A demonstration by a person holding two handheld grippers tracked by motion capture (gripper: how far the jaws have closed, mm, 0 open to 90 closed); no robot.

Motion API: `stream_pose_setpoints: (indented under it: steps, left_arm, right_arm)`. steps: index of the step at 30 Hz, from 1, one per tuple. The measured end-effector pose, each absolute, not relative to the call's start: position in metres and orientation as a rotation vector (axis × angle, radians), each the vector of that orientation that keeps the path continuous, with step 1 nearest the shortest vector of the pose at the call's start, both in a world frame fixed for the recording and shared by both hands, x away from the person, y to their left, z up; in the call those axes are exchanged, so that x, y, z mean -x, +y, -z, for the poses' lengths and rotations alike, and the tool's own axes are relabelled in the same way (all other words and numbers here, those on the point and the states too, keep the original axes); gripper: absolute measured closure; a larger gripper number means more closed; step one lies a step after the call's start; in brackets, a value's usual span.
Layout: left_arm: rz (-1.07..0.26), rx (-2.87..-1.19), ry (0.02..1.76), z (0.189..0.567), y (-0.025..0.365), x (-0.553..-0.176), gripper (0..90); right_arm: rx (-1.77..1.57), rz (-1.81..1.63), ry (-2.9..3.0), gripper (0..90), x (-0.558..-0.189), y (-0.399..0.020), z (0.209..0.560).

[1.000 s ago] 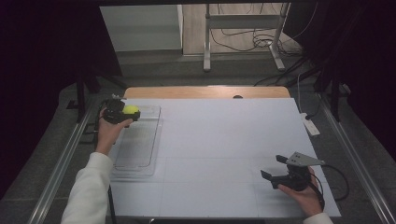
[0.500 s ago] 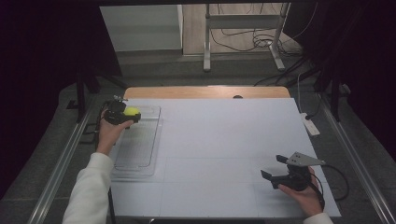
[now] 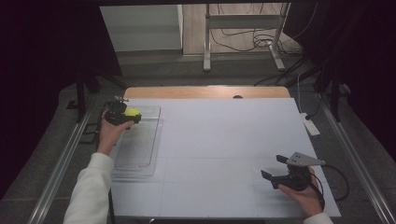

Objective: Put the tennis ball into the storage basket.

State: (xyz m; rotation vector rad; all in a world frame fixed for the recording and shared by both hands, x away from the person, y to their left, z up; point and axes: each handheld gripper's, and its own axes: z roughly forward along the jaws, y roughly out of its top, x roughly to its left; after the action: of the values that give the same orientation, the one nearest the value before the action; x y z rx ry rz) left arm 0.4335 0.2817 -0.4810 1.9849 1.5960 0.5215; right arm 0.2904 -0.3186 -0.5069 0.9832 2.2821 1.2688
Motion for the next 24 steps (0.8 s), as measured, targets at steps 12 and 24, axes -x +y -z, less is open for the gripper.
stream_pose_setpoints:
  steps: [12,24]
  left_arm:
    - [-0.512,-2.027,1.606,0.488,0.277,-0.437,27.1]
    - [-0.510,-2.087,1.620,0.496,0.267,-0.443,26.9]
  right_arm:
    - [-0.985,-1.268,2.282,10.3,-0.291,-0.319,0.507]
    - [-0.982,-1.267,2.284,10.3,-0.291,-0.319,0.507]
